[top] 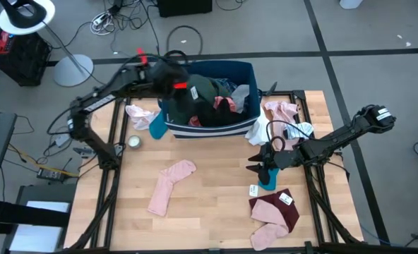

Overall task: Sort clothes
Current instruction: Put the black underwear into the blue laundry bin, then put the light pink underwear into the blue laundry bin

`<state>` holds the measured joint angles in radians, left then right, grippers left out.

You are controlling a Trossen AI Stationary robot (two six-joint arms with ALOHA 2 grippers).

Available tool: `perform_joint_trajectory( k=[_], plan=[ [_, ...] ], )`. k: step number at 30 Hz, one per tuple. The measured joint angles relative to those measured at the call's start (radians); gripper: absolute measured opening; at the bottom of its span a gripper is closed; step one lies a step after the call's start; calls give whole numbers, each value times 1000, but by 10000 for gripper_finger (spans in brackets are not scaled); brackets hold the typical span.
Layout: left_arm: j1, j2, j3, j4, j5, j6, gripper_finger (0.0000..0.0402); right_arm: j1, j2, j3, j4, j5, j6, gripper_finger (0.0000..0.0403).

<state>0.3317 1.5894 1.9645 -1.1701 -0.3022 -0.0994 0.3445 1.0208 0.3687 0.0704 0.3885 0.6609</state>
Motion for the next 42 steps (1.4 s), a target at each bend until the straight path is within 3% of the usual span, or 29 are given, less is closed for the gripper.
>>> perform_joint_trajectory(
  k=[5, 13, 22, 30, 35, 42],
  plan=[
    [1, -148, -171, 9, -53, -45, 106, 0, 0, 0, 0, 0, 0, 199],
    [13, -446, -613, 196, -132, -166, 106, 0, 0, 0, 1, 1, 1, 199],
    [123, -718, -975, 291, -142, -347, 106, 0, 0, 0, 4, 1, 18, 199],
    [235, -752, -1180, 305, -139, -473, 106, 0, 0, 0, 4, 2, 18, 199],
    [282, -744, -1299, 445, -132, -483, 106, 0, 0, 0, 3, 2, 17, 199],
    [329, -737, -1371, 508, -118, -485, 106, 0, 0, 0, 3, 2, 11, 199]
  ],
)
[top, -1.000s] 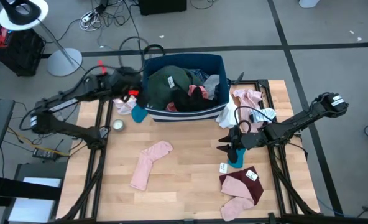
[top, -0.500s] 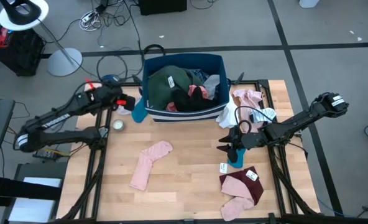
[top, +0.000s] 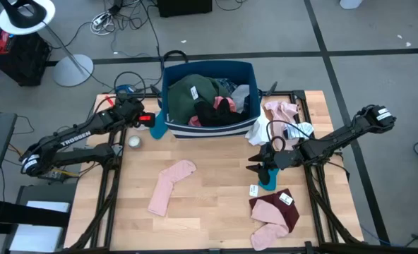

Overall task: Sort clothes
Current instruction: Put the light pink underwear into the blue laundry bin

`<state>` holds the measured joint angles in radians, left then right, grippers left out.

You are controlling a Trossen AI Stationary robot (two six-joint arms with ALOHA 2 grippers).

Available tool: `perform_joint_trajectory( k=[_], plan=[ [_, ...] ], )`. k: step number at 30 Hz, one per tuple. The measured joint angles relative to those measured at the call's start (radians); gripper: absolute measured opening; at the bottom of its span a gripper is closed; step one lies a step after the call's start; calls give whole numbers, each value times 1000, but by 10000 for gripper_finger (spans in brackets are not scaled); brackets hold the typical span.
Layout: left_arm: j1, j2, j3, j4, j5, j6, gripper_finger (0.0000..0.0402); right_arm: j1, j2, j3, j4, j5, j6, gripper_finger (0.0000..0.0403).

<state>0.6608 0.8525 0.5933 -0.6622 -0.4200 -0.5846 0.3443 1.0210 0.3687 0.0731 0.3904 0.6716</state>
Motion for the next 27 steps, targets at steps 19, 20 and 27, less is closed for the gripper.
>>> perform_joint_trajectory(
  k=[19, 20, 27],
  plan=[
    [41, 104, -107, 93, 64, -24, 106, 0, 0, 0, 0, 0, -1, 199],
    [41, 113, -107, 94, 60, -24, 106, 0, 0, 0, 0, 0, -1, 199],
    [41, 171, -107, 96, 55, 3, 100, 0, 0, 0, 0, 0, -1, 199]
  ],
)
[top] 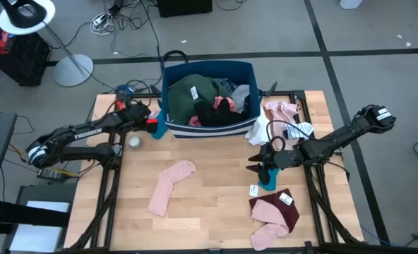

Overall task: Sort clothes
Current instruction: Put the light pink underwear into the blue laundry bin

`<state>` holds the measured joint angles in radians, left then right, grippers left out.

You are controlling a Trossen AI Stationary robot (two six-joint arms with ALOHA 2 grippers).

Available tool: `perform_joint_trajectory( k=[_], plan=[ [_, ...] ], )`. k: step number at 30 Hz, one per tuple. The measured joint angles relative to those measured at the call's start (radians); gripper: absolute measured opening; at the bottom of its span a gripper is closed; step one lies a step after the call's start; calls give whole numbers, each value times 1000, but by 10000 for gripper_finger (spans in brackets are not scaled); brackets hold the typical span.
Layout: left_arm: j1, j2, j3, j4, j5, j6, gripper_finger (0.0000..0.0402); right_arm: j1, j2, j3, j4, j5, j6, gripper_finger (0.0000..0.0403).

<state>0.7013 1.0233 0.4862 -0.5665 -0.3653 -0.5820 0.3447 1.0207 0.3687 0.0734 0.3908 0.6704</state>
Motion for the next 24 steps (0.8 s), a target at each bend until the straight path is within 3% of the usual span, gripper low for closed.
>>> perform_joint_trajectory(
  k=[7, 14, 24],
  plan=[
    [0, 27, 0, -1, 15, 3, 12, 0, 0, 0, 0, 0, 0, 199],
    [-2, 16, 40, -50, 71, 28, 2, 0, 0, 0, 0, 0, 0, 199],
    [-54, 16, 318, -267, 58, 103, 1, 0, 0, 0, 0, 0, 0, 199]
  ],
)
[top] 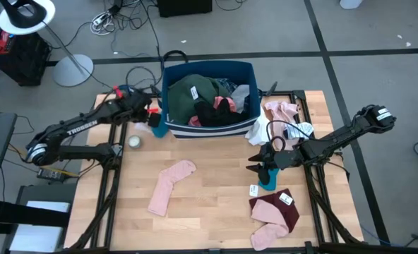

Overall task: Sort clothes
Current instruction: Put the light pink underwear into the blue laundry bin

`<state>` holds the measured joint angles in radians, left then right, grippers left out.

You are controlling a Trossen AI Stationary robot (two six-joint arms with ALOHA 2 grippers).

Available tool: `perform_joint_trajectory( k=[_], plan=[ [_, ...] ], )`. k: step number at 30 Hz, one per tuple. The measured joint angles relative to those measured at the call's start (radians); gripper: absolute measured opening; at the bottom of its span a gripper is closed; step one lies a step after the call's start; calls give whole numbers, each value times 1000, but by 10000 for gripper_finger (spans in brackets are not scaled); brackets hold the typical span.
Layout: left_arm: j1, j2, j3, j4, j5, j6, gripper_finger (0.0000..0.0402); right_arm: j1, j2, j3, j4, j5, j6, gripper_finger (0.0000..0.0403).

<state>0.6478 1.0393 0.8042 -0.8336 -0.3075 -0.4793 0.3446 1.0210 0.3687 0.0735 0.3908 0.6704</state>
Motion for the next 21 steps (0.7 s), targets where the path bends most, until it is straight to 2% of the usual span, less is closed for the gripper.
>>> perform_joint_trajectory(
  k=[9, 21],
  plan=[
    [-78, -1, 316, -211, -151, 5, 0, 0, 0, 0, 0, 0, 0, 199],
    [-208, 48, 696, -197, -227, 56, 0, 0, 0, 0, 0, 6, 0, 199]
  ],
)
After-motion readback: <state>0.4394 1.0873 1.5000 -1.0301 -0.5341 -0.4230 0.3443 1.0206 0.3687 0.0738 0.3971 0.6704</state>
